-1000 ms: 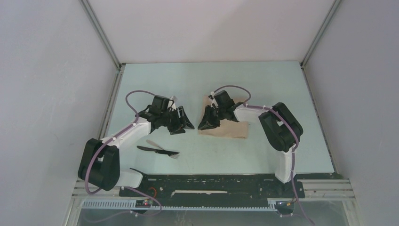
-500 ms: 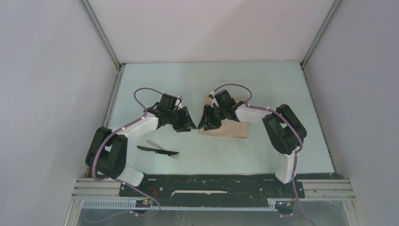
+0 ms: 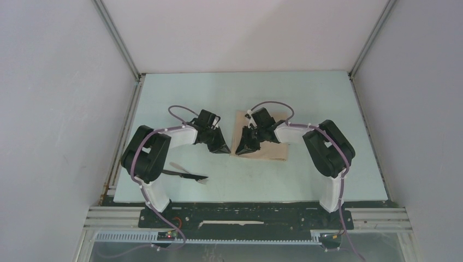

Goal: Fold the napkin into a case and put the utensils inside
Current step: Smooth out the square-folded napkin at the center of the board.

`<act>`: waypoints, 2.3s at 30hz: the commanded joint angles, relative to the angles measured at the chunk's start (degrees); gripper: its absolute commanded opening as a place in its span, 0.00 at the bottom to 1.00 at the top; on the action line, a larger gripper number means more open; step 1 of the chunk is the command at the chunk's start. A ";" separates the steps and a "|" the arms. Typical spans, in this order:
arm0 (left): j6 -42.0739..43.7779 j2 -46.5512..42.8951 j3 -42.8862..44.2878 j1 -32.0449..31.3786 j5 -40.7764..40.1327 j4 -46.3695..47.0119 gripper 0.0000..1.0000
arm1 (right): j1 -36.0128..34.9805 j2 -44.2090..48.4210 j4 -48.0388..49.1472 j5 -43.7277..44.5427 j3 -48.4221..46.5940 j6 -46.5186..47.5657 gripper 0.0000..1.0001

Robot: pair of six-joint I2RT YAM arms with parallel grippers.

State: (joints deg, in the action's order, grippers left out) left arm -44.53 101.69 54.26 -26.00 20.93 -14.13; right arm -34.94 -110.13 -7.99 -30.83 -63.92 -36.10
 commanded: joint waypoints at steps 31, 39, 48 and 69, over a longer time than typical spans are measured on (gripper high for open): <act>-1.50 -12.93 -5.56 -0.81 -6.49 -1.94 0.29 | 2.59 5.30 1.01 -6.24 -0.09 -2.76 0.60; -3.30 -8.72 0.93 -4.24 7.02 5.62 0.10 | 16.44 19.44 -3.64 -12.71 12.70 3.68 0.83; -4.25 6.00 3.83 -3.72 6.16 6.68 0.00 | 24.55 13.75 7.23 -23.84 21.74 4.72 0.97; -4.92 7.45 -1.79 0.42 1.70 5.06 0.00 | 44.34 20.73 0.73 -20.32 32.90 6.88 0.93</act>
State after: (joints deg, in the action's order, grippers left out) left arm -53.65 108.88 54.33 -27.42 32.16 -1.37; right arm 4.80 -96.82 4.51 -61.78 -32.51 -36.03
